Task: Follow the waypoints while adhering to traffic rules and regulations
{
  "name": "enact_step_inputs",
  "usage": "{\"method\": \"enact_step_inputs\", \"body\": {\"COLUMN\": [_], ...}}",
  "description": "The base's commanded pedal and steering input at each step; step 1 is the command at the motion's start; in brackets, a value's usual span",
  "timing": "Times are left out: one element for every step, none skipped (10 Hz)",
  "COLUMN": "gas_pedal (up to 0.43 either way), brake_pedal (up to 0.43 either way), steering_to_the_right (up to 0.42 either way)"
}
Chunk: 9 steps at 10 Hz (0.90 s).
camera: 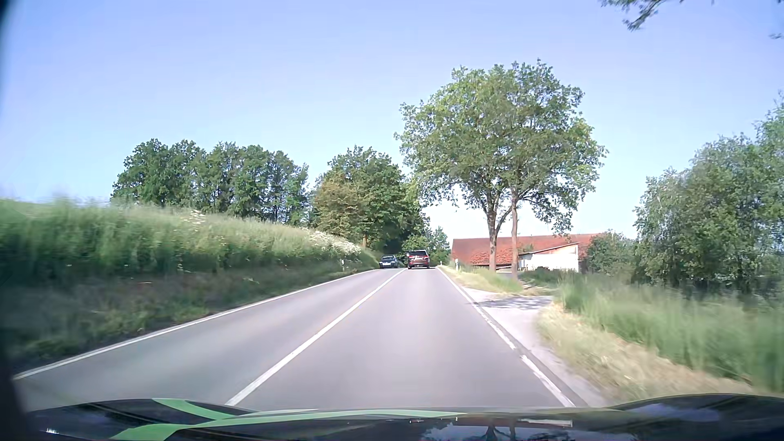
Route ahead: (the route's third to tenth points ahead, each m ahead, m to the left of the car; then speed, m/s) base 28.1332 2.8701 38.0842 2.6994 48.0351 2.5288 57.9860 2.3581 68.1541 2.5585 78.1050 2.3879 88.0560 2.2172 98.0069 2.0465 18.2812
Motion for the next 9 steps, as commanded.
{"method": "enact_step_inputs", "body": {"gas_pedal": [0.157,0.150,0.059,0.000,0.000,0.000,0.000,0.000,0.000], "brake_pedal": [0.000,0.000,0.000,0.000,0.000,0.000,0.000,0.000,0.000], "steering_to_the_right": [-0.002,-0.002,-0.002,-0.003,-0.002,-0.002,-0.002,-0.002,-0.002]}}
